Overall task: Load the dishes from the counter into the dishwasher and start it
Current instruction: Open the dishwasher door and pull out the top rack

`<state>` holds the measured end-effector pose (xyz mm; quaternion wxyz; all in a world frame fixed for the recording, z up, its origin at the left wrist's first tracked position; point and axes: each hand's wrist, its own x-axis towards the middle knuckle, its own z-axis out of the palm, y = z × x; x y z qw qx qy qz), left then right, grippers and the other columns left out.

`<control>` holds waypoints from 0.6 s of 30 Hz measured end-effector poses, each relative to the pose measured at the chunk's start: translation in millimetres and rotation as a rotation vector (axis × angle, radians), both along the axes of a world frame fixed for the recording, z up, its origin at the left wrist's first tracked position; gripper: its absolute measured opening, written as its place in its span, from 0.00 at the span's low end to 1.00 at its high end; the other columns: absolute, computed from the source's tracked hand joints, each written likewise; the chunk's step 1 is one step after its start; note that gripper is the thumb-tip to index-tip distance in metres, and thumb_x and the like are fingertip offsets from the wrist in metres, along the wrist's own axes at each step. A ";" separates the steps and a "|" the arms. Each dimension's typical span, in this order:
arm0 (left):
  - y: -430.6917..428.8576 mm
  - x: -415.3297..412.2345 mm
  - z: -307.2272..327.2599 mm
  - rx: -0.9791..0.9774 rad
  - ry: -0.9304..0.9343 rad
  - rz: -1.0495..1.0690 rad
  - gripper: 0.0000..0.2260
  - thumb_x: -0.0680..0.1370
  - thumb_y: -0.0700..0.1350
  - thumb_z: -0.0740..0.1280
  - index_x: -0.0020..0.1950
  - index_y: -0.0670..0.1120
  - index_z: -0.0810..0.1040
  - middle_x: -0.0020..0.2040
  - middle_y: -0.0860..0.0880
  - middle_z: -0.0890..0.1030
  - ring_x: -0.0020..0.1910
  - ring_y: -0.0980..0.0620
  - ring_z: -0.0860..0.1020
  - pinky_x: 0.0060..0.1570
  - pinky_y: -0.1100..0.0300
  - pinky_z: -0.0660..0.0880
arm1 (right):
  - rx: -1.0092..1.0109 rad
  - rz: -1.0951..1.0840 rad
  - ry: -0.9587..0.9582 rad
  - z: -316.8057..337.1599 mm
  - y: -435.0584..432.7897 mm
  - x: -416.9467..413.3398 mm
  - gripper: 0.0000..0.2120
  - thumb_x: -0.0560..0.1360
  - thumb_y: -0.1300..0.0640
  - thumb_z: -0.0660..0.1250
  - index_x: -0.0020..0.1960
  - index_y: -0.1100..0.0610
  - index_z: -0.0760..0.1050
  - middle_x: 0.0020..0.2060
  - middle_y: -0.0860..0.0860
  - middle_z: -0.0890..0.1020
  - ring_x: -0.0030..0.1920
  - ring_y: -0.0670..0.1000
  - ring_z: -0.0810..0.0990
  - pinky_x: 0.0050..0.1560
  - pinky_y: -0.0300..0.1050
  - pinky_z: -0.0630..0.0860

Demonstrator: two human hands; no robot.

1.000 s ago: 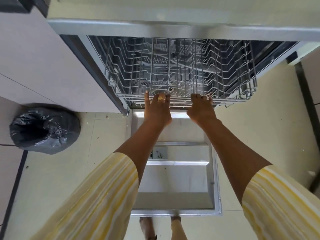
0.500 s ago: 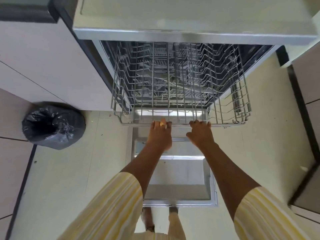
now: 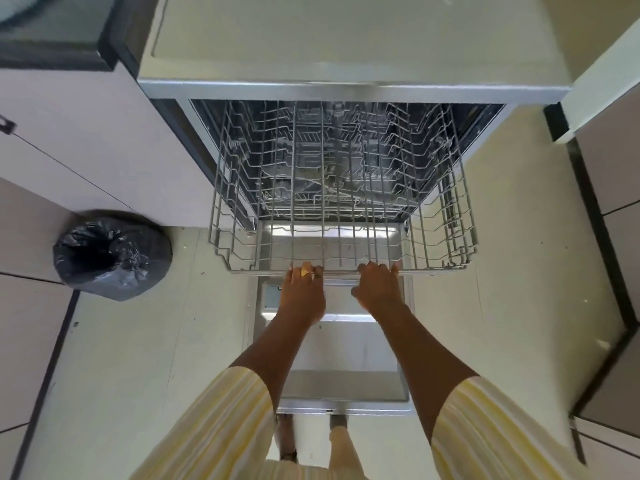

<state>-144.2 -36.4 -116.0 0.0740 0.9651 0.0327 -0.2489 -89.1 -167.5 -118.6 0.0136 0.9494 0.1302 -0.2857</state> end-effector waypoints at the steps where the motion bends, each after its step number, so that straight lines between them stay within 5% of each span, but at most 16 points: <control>1: -2.2 -2.7 1.4 -0.006 -0.008 0.012 0.24 0.79 0.41 0.57 0.75 0.41 0.56 0.73 0.40 0.59 0.73 0.40 0.56 0.74 0.48 0.50 | 0.005 0.007 0.007 0.3 -1.8 -1.8 0.24 0.76 0.50 0.62 0.69 0.58 0.67 0.65 0.55 0.73 0.66 0.55 0.70 0.72 0.56 0.52; 18: -13.1 -17.1 11.3 -0.082 0.001 0.111 0.28 0.77 0.39 0.61 0.75 0.43 0.54 0.73 0.43 0.58 0.73 0.43 0.56 0.75 0.50 0.50 | -0.070 0.075 0.106 13.3 -4.1 -9.3 0.22 0.77 0.51 0.60 0.67 0.61 0.66 0.64 0.57 0.73 0.66 0.57 0.70 0.71 0.55 0.56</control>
